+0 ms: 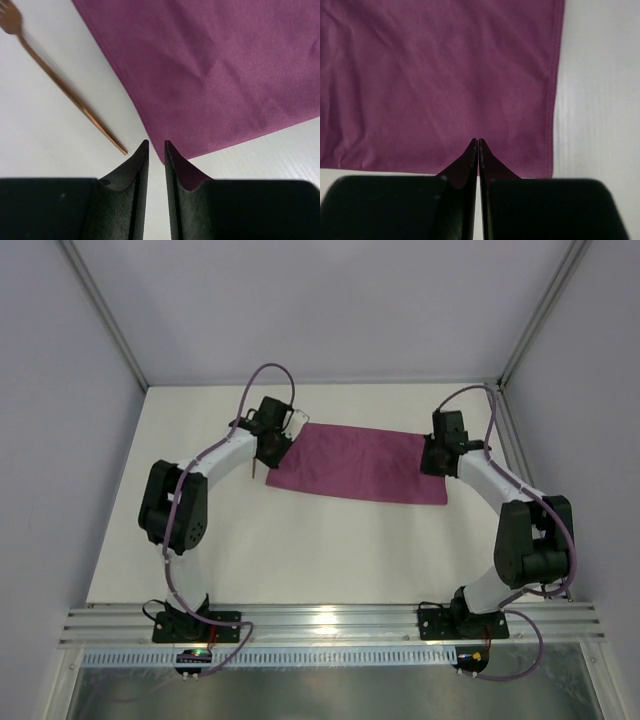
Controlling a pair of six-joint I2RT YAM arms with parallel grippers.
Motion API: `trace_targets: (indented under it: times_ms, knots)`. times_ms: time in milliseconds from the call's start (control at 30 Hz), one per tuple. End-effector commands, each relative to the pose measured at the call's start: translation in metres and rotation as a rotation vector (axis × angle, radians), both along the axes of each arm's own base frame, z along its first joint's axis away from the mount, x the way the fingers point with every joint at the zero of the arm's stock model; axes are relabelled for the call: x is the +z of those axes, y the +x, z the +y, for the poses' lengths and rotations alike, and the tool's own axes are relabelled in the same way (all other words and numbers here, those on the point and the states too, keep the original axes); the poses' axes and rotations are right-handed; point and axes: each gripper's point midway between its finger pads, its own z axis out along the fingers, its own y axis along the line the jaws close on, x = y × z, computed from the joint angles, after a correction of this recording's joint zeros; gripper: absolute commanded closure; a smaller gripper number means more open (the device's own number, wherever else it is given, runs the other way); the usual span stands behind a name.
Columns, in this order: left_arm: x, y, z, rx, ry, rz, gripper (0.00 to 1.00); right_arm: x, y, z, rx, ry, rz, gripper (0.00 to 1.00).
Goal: Fold the napkin into a case and place the utensils inside
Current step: Move the rectangle-folded napkin to the center of the board.
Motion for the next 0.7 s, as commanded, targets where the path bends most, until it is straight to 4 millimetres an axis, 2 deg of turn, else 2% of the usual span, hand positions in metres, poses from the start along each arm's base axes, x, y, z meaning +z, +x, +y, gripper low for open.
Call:
trace_targets:
  times_ms: [0, 33, 67, 200, 267, 367, 500, 600, 633, 667]
  knots:
    - [-0.022, -0.002, -0.001, 0.007, 0.014, 0.021, 0.80, -0.018, -0.011, 0.012, -0.028, 0.086, -0.016, 0.97]
    - [-0.026, -0.003, -0.001, 0.012, 0.015, 0.032, 0.80, -0.019, -0.012, 0.012, -0.050, 0.097, -0.025, 0.97]
    - [-0.031, -0.005, 0.000, 0.016, 0.019, 0.045, 0.80, -0.031, -0.022, 0.010, -0.059, 0.096, 0.003, 0.97]
    - [-0.057, -0.021, 0.008, 0.020, 0.052, 0.105, 0.81, -0.054, -0.040, 0.002, -0.116, 0.106, 0.066, 0.97]
    - [-0.063, -0.027, 0.011, 0.019, 0.065, 0.122, 0.82, -0.064, -0.048, -0.003, -0.146, 0.120, 0.098, 0.97]
    - [-0.067, -0.036, 0.017, 0.015, 0.080, 0.133, 0.82, -0.069, -0.056, -0.015, -0.189, 0.131, 0.109, 0.97]
    - [-0.059, -0.043, 0.016, -0.020, 0.064, 0.125, 0.80, -0.058, -0.059, -0.020, -0.182, 0.119, 0.093, 0.97]
    - [-0.033, -0.045, 0.012, -0.063, 0.028, 0.081, 0.71, -0.035, -0.058, -0.023, -0.176, 0.110, 0.052, 0.97]
    - [-0.018, -0.044, 0.010, -0.081, 0.012, 0.050, 0.68, -0.025, -0.054, -0.024, -0.173, 0.106, 0.027, 0.96]
    - [-0.011, -0.047, 0.008, -0.106, 0.003, 0.047, 0.62, -0.013, -0.054, -0.024, -0.173, 0.104, 0.006, 0.94]
